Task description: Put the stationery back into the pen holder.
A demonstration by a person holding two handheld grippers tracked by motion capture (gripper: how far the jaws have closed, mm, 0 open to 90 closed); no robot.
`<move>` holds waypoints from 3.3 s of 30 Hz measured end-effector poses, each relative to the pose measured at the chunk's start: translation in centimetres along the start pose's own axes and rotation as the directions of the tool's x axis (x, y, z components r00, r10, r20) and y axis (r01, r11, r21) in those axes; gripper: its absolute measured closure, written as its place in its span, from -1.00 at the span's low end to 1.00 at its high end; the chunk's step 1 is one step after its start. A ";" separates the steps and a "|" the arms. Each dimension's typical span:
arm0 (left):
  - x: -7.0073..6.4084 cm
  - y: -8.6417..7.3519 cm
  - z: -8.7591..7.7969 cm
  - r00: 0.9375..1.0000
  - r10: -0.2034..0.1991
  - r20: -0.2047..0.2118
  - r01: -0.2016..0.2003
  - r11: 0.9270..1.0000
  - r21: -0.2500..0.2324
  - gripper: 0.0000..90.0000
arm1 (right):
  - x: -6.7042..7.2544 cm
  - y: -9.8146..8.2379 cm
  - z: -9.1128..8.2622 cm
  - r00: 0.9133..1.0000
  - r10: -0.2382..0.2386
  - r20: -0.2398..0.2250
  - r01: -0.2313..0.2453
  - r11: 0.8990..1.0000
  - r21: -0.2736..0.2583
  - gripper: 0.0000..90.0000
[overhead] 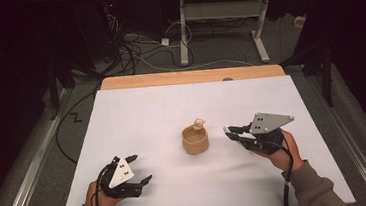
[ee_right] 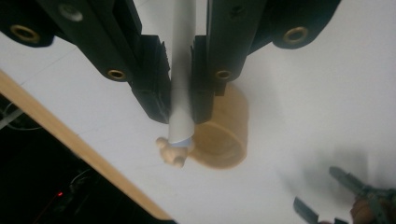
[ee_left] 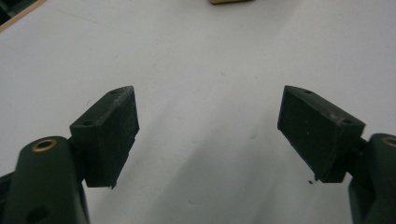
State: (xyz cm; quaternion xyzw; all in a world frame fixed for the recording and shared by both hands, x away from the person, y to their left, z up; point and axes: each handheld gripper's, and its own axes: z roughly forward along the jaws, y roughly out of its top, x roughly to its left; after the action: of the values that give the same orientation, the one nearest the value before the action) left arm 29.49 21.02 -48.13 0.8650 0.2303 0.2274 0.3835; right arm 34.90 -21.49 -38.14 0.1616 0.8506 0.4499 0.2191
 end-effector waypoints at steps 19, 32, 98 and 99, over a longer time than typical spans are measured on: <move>0.0 0.1 -0.3 1.000 0.005 -0.017 -0.005 1.000 -0.016 -0.56 | 0.1 2.4 0.4 0.996 0.075 0.043 -0.064 0.975 -0.214 0.75; 0.0 0.1 -0.3 1.000 0.005 -0.014 -0.005 1.000 -0.013 -0.56 | 0.2 4.8 1.5 0.996 0.078 0.037 -0.064 0.955 -0.290 0.75; 0.2 0.0 -0.4 1.000 0.003 -0.021 -0.004 1.000 -0.025 -0.56 | 0.4 3.5 10.5 0.986 0.169 -0.018 -0.166 0.938 -0.306 0.73; 0.2 0.0 -0.4 1.000 0.003 -0.022 -0.004 1.000 -0.026 -0.56 | 0.4 3.5 10.5 0.986 0.169 -0.018 -0.166 0.938 -0.306 0.73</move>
State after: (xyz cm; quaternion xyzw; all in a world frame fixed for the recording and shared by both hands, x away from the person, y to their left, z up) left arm 29.36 21.37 -47.83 0.8578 0.2299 0.2404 0.3919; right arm 40.25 -12.12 -40.58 0.1994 0.7528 0.5925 0.2060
